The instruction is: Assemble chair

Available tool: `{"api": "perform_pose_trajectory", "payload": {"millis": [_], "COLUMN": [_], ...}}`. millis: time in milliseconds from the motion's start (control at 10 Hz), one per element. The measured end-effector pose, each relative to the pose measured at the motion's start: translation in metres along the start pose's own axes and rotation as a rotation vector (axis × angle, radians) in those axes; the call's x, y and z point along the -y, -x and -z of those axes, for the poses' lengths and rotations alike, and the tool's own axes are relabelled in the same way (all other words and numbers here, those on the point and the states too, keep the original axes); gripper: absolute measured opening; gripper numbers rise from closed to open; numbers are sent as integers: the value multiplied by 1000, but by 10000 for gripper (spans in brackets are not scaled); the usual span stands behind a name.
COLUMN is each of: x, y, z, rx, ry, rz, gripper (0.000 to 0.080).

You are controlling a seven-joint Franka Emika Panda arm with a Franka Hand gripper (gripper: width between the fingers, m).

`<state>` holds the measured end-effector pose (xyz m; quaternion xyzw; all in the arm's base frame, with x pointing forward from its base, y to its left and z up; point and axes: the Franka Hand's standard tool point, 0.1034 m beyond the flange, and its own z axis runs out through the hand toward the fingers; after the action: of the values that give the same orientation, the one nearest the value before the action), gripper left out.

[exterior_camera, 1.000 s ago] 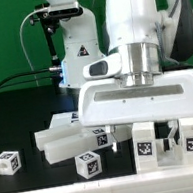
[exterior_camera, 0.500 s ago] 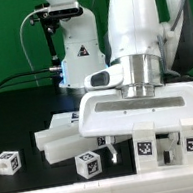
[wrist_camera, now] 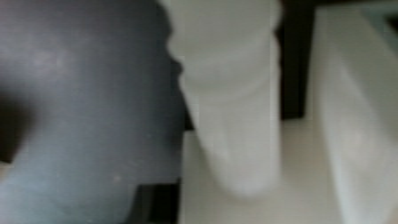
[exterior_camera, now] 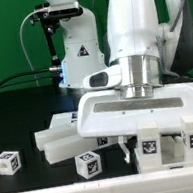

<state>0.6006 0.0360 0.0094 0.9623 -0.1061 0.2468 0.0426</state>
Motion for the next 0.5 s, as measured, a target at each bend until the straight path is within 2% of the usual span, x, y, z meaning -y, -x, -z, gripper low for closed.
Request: {"api": "perform_pose_trajectory", "payload": {"millis": [100, 200, 500], "x": [-1, -2, -3], "y": [-1, -1, -2], "z": [0, 0, 3], "rx": [-1, -1, 4], "ry": [2, 3, 2], "rz": [-3, -3, 11], "gripper": [116, 47, 38]}}
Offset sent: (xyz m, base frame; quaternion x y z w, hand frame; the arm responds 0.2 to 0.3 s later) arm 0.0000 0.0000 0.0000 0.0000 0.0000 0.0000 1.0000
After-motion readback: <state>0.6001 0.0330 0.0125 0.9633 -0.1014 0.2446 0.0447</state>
